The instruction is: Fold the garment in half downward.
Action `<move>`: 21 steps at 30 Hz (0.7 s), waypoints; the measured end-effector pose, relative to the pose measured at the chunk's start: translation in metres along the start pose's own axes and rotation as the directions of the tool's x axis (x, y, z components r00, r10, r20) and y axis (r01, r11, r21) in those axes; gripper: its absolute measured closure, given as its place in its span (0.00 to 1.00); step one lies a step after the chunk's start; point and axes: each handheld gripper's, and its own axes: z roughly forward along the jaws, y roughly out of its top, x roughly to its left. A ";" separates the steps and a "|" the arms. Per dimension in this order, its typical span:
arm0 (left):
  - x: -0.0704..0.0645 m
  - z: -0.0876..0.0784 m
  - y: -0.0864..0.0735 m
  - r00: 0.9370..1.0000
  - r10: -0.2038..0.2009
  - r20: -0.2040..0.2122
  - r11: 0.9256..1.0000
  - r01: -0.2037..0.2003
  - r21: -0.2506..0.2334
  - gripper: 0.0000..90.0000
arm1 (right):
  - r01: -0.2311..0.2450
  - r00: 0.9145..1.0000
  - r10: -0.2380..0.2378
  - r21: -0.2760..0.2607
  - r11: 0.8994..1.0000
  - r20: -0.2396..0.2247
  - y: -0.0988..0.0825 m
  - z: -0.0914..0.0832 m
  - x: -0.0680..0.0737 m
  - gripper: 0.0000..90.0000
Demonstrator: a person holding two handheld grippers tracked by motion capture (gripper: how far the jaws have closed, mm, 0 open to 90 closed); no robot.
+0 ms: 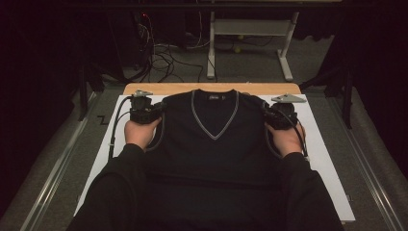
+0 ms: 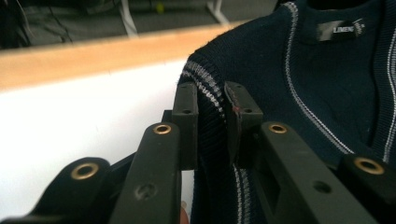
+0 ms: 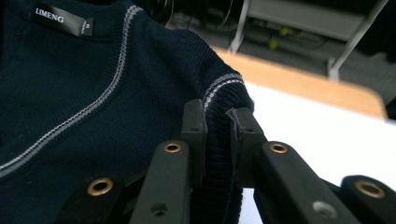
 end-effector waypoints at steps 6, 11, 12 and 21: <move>-0.001 -0.018 0.022 1.000 0.006 -0.008 0.996 -0.006 -0.092 0.81 | 0.012 1.000 -0.011 -0.099 0.995 0.016 0.024 -0.016 -0.003 0.89; -0.001 -0.020 0.023 1.000 0.020 -0.002 0.996 -0.020 -0.091 0.81 | 0.022 1.000 -0.020 -0.124 0.992 0.014 0.031 -0.020 0.000 0.89; -0.001 -0.019 0.021 1.000 0.022 -0.001 0.996 -0.022 -0.086 0.81 | 0.023 1.000 -0.022 -0.118 0.993 0.011 0.030 -0.019 0.000 0.89; -0.005 -0.032 -0.006 0.995 0.096 0.033 0.995 -0.096 -0.002 0.81 | 0.011 0.997 -0.019 -0.103 0.995 -0.074 -0.002 -0.027 0.002 0.88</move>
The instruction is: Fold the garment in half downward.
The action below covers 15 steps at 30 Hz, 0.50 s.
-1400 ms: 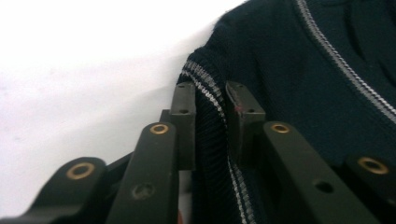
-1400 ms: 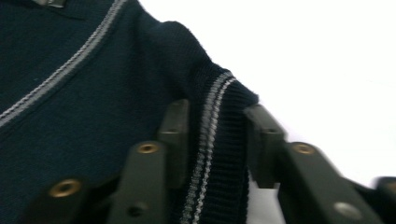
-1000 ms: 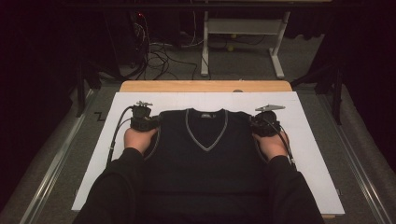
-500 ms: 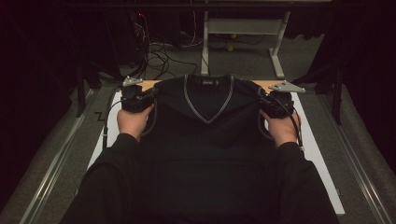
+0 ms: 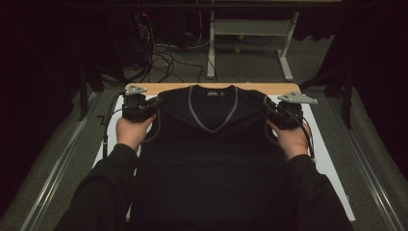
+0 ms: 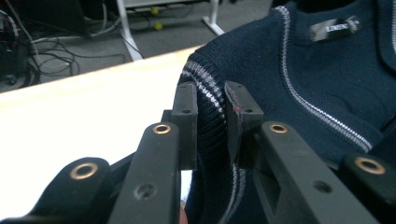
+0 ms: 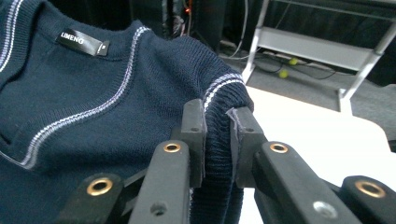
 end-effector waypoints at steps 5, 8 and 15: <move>-0.008 -0.017 -0.030 0.997 -0.007 0.074 1.000 0.007 0.002 0.81 | 0.036 0.999 -0.036 0.006 0.999 -0.032 -0.025 -0.017 0.007 0.88; -0.014 -0.026 -0.051 0.994 -0.002 0.107 1.000 0.002 0.003 0.81 | 0.053 0.997 -0.053 0.011 0.999 -0.047 -0.040 -0.028 0.013 0.88; -0.024 -0.038 -0.099 0.991 0.011 0.135 0.998 -0.018 0.055 0.80 | 0.053 0.995 -0.052 0.005 0.999 -0.082 -0.080 -0.049 0.025 0.88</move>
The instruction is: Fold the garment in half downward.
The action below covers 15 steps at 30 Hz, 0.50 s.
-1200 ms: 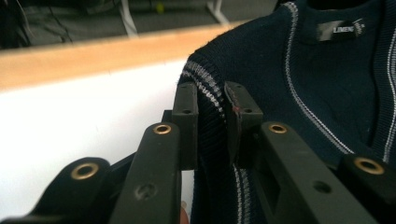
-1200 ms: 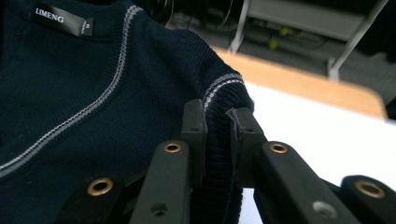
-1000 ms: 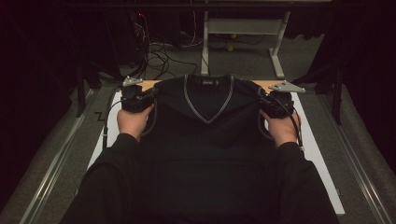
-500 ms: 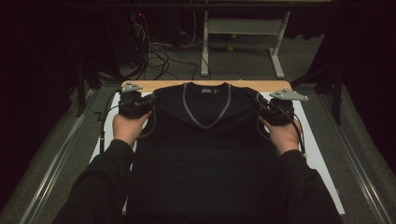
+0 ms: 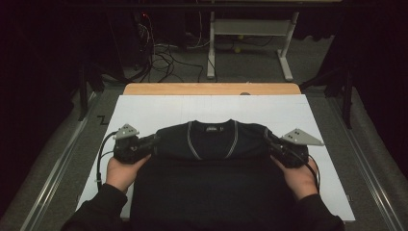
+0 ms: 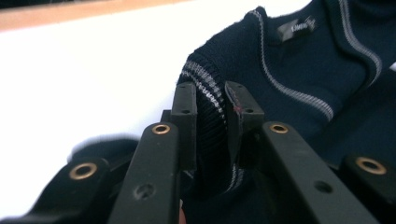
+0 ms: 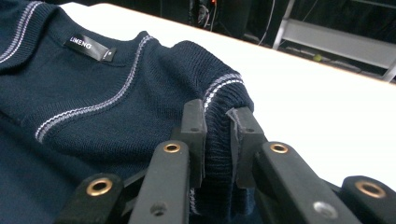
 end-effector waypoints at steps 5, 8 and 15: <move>-0.013 -0.001 -0.038 1.000 0.025 0.003 0.999 -0.025 0.039 0.80 | -0.024 0.999 0.024 0.026 0.999 -0.024 -0.035 -0.010 0.011 0.88; -0.016 -0.003 -0.048 1.000 0.014 0.015 0.999 -0.015 0.036 0.80 | -0.031 0.999 0.032 0.024 0.999 -0.026 -0.044 -0.015 0.013 0.88; -0.031 -0.016 -0.062 0.998 0.065 0.002 0.997 -0.065 0.042 0.80 | -0.032 0.998 0.033 0.014 0.999 -0.049 -0.058 -0.036 0.021 0.88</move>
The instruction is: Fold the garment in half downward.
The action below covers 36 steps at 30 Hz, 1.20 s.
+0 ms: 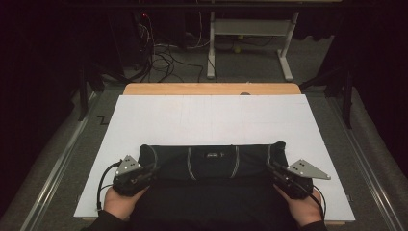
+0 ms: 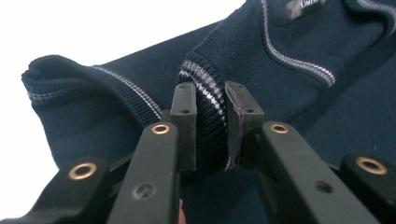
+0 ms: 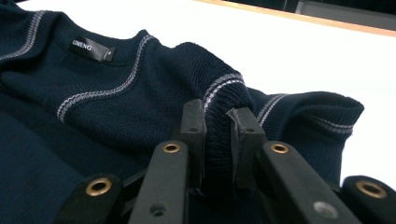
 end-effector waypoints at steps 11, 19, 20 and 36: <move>-0.021 -0.025 -0.020 0.999 -0.019 0.040 1.000 0.020 -0.014 0.79 | 0.016 1.000 -0.016 0.003 1.000 -0.018 -0.010 -0.032 0.016 0.88; -0.032 -0.037 -0.034 0.999 -0.015 0.042 1.000 0.014 0.008 0.79 | 0.021 0.999 -0.020 0.042 0.999 -0.025 -0.021 -0.048 0.027 0.88; -0.031 -0.036 -0.036 0.999 -0.018 0.042 1.000 0.017 0.019 0.79 | 0.023 0.999 -0.022 0.050 0.998 -0.025 -0.022 -0.049 0.028 0.88; 0.000 -0.019 -0.011 0.997 -0.076 -0.010 0.997 0.076 0.022 0.26 | -0.057 0.994 0.055 0.019 0.998 0.089 -0.015 -0.046 0.010 0.51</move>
